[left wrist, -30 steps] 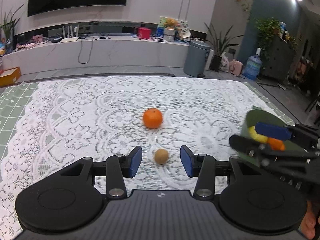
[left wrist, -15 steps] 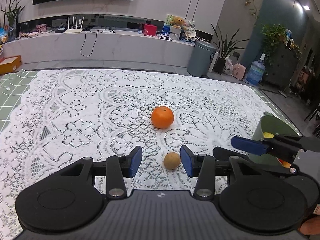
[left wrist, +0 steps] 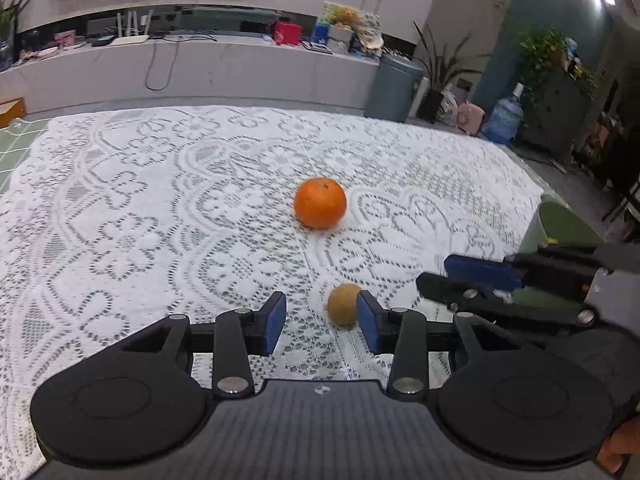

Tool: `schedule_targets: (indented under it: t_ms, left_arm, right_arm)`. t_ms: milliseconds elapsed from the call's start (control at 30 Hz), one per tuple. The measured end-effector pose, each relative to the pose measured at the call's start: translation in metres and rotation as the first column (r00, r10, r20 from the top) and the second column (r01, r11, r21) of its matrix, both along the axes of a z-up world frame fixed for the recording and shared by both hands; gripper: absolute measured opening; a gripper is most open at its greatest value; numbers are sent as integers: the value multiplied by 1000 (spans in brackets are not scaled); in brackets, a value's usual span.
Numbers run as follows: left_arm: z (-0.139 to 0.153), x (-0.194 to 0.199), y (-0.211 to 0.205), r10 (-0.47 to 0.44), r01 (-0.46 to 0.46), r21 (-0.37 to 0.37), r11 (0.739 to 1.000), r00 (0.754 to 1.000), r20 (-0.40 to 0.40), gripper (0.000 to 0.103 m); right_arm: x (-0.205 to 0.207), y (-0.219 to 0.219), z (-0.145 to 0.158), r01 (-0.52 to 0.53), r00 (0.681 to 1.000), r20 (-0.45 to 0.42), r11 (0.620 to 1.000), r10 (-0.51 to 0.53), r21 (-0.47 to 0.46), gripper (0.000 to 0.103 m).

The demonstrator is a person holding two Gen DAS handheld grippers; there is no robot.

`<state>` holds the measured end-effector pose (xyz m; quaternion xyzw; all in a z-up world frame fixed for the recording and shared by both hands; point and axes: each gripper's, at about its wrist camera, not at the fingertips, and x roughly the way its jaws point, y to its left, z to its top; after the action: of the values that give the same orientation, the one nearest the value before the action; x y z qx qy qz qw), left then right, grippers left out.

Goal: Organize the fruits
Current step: 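Move both grippers back toward the kiwi and orange, then grasp the brown kiwi with the left gripper while the right gripper grasps the orange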

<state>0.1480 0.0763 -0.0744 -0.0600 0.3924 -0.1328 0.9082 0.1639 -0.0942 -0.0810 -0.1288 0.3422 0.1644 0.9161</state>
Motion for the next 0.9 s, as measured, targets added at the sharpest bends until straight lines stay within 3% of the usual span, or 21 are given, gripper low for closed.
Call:
schedule_targets:
  t_ms: [300,400,667,900]
  left_arm:
    - [-14,4,-19,-75,74,87,993,997,9,46]
    - [-16,7,-21,-72,70,83,994,997,18,46]
    - [-19,13,-27,-88,85,74,994,995,38,30]
    - [-17,13,-24,-65,63,59,996,997,39,28]
  right_arm:
    - [4,-12,5,20,1000,3,998,-20,54,17]
    - [6,-13,2,35,999,-8,998,-35,57,17]
    - [16,-19,-3,85,995,-55,992,-80,96,15]
    - [20,-20,-6,100,992,-84,988,-91,118,15]
